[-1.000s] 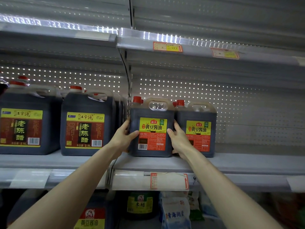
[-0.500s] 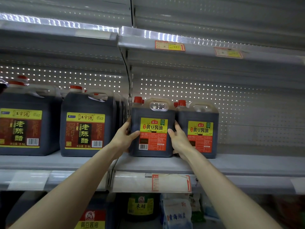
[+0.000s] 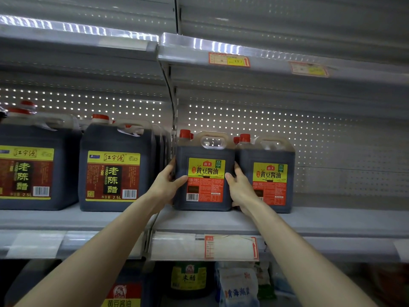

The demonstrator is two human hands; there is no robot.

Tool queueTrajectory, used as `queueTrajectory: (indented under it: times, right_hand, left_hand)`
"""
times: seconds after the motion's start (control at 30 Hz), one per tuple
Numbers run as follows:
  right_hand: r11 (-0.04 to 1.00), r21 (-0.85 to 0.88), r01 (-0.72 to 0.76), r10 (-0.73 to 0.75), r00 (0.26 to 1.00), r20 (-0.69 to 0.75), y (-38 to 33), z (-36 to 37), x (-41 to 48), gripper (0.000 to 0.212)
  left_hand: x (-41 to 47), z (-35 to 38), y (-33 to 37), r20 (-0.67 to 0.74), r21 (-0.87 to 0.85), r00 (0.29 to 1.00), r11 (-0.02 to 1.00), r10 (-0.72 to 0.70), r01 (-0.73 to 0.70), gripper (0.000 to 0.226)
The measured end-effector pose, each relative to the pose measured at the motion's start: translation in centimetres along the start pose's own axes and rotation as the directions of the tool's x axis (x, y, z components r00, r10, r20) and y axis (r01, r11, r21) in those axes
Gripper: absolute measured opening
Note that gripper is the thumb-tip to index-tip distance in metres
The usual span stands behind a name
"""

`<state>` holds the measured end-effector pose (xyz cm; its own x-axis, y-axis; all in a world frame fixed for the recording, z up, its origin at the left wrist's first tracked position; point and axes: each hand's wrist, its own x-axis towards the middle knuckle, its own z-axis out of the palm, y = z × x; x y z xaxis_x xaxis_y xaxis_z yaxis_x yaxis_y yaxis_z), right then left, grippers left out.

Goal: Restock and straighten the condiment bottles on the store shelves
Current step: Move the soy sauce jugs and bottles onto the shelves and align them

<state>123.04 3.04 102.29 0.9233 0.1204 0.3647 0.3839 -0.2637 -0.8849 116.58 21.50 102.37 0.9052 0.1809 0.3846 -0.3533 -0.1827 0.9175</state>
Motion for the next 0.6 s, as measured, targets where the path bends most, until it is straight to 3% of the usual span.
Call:
queueTrajectory:
  times: [0.6]
  right_hand:
    - [1.000,-0.009,-0.019,0.019,1.000,-0.012,-0.12,0.14,-0.14,0.052]
  left_hand:
    - [-0.23,-0.05,-0.02,0.014,0.001,0.999,0.999,0.033,-0.033,0.067]
